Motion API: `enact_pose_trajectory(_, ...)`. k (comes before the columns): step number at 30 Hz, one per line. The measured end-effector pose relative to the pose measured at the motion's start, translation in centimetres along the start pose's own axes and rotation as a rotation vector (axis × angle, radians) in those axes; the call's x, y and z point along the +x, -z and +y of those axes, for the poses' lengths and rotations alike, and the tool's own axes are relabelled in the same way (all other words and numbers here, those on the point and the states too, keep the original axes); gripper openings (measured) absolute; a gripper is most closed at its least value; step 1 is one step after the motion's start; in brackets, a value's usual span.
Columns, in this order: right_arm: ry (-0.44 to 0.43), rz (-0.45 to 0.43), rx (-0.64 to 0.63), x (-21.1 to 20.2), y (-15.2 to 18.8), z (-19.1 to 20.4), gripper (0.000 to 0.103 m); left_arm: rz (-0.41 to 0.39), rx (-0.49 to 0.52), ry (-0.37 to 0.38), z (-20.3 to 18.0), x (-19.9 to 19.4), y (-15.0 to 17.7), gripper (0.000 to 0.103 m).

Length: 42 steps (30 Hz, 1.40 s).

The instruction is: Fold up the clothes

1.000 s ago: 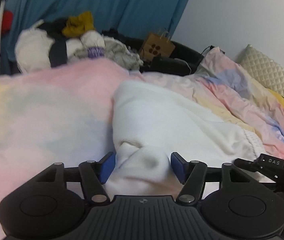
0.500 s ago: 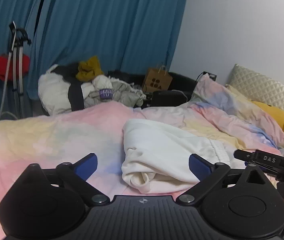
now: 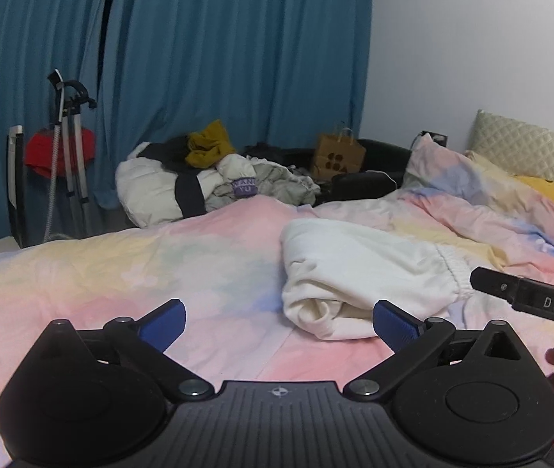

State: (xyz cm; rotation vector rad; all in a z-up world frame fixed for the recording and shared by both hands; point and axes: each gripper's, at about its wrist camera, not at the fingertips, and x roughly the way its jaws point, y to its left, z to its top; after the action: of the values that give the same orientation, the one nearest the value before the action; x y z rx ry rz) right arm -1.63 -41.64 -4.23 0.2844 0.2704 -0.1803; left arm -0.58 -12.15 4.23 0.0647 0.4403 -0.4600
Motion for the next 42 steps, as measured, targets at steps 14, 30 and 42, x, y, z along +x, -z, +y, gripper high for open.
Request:
enact_pose_trajectory(14,0.107,0.038,-0.070,2.8,1.8,1.6,0.103,0.037,0.022,-0.018,1.1,0.5,2.5,0.103)
enact_pose_trajectory(30,0.116,0.042,-0.082,2.7,2.3,2.2,0.103,0.002,-0.009,-0.046,2.0,-0.9,2.1,0.103)
enact_pose_trajectory(42,0.122,0.039,-0.092,2.7,2.6,2.7,0.103,-0.014,-0.033,-0.069,2.7,-1.6,2.0,0.103)
